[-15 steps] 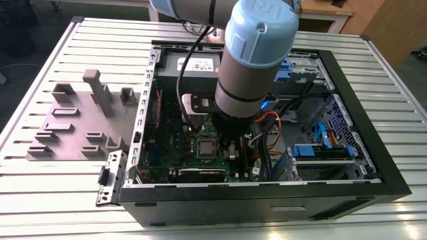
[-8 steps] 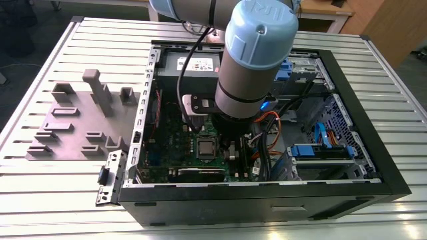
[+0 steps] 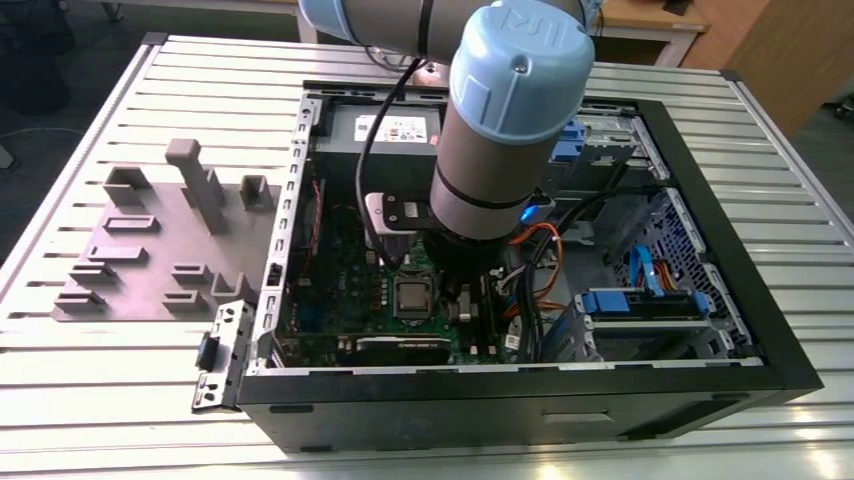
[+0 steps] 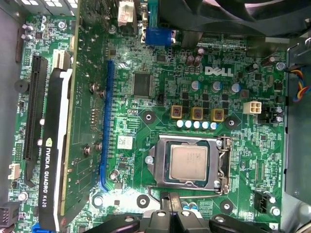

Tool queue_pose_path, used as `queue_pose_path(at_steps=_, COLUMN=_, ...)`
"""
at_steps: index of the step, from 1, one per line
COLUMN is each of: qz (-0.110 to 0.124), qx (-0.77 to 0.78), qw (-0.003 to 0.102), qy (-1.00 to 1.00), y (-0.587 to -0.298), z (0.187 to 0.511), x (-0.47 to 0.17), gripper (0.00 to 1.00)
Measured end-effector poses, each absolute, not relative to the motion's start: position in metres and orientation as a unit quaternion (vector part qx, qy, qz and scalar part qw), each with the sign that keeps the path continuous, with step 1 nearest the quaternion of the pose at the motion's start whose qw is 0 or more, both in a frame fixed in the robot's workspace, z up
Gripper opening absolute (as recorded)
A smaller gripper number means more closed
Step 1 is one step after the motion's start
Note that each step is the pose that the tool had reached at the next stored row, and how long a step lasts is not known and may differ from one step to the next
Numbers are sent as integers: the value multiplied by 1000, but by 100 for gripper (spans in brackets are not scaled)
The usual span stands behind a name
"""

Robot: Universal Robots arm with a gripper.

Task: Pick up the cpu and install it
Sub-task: 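Install the first cpu locking lever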

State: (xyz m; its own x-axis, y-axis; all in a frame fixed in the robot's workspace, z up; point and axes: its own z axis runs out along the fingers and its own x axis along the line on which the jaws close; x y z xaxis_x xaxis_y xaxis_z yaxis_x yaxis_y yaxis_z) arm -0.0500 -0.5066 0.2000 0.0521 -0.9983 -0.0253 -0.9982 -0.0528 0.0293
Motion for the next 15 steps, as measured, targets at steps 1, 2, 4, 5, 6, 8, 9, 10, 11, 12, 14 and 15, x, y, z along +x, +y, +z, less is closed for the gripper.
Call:
queue_pose_path(at_steps=1, qz=-19, qx=726, qw=2, qy=-688, y=-507, z=200, x=-50, gripper=11)
queue_pose_path(at_steps=2, qz=-19, qx=726, qw=2, qy=-687, y=-507, z=199, x=-50, gripper=11)
queue_pose_path(at_steps=4, qz=-19, qx=727, qw=1, qy=-687, y=-507, z=198, x=-50, gripper=11)
queue_pose_path(at_steps=5, qz=-18, qx=727, qw=1, qy=-686, y=-507, z=198, x=-50, gripper=11)
queue_pose_path(at_steps=6, qz=-18, qx=728, qw=1, qy=-686, y=-508, z=198, x=-50, gripper=11)
queue_pose_path(at_steps=8, qz=-18, qx=728, qw=1, qy=-685, y=-509, z=197, x=-50, gripper=11)
queue_pose_path(at_steps=9, qz=-18, qx=729, qw=1, qy=-685, y=-509, z=196, x=-50, gripper=11)
queue_pose_path(at_steps=10, qz=-18, qx=729, qw=1, qy=-684, y=-509, z=196, x=-50, gripper=11)
queue_pose_path(at_steps=11, qz=-18, qx=729, qw=1, qy=-684, y=-509, z=196, x=-50, gripper=11)
queue_pose_path(at_steps=12, qz=-18, qx=729, qw=1, qy=-684, y=-509, z=196, x=-50, gripper=11)
queue_pose_path(at_steps=14, qz=-18, qx=730, qw=1, qy=-683, y=-509, z=195, x=-50, gripper=11)
queue_pose_path(at_steps=15, qz=-18, qx=730, qw=1, qy=-683, y=-509, z=195, x=-50, gripper=11)
